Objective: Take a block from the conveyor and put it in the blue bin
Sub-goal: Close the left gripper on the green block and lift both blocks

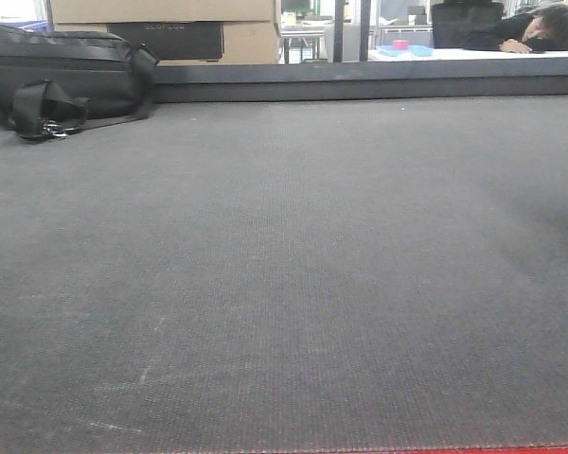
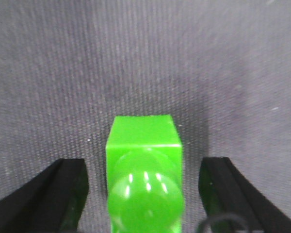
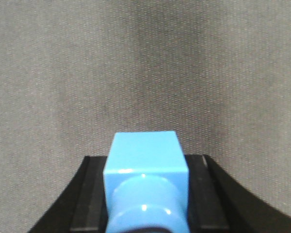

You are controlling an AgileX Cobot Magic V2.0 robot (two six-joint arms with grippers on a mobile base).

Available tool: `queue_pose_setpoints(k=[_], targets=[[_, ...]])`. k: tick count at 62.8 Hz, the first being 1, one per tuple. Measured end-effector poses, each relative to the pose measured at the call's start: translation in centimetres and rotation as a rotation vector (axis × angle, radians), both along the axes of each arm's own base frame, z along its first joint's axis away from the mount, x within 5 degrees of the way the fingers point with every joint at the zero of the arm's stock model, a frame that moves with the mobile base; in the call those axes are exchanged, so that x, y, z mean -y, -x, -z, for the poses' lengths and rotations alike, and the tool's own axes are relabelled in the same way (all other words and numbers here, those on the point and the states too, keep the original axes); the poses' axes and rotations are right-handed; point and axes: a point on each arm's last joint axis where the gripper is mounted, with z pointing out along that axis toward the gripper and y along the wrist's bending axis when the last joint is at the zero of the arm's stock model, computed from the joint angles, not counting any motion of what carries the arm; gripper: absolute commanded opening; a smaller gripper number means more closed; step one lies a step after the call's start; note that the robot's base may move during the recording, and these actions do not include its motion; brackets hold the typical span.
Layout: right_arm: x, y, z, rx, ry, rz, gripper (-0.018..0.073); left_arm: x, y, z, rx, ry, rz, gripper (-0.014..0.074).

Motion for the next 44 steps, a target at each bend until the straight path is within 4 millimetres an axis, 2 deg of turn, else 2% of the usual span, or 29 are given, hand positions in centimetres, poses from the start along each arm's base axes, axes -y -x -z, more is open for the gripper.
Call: queue_pose_setpoints(k=[5, 18, 26, 31, 36, 44], targets=[[0.0, 0.0, 0.0, 0.0, -0.001, 0.0, -0.0162, 0.0, 0.0, 0.4, -0.019, -0.001, 0.002, 0.026], [0.0, 0.0, 0.0, 0.004, -0.001, 0.001, -0.0162, 0.0, 0.2, 0.5, -0.048, 0.003, 0.002, -0.0111], [0.0, -0.1, 0.0, 0.008, -0.001, 0.002, -0.0162, -0.1, -0.1, 0.0, -0.048, 0.002, 0.002, -0.0111], [0.0, 0.0, -0.2, 0.012, -0.002, 0.002, -0.0162, 0.1, -0.1, -1.2, -0.005, 0.005, 0.001, -0.0111], [0.0, 0.2, -0.7, 0.041, -0.003, 0.003, -0.0162, 0.7, 0.3, -3.1, 0.077, 0.018, -0.001, -0.0111], [0.2, 0.9, -2.1, 0.179, -0.006, 0.01, -0.0162, 2.5, 1.8, -6.8, 0.318, 0.074, -0.014, -0.0111]])
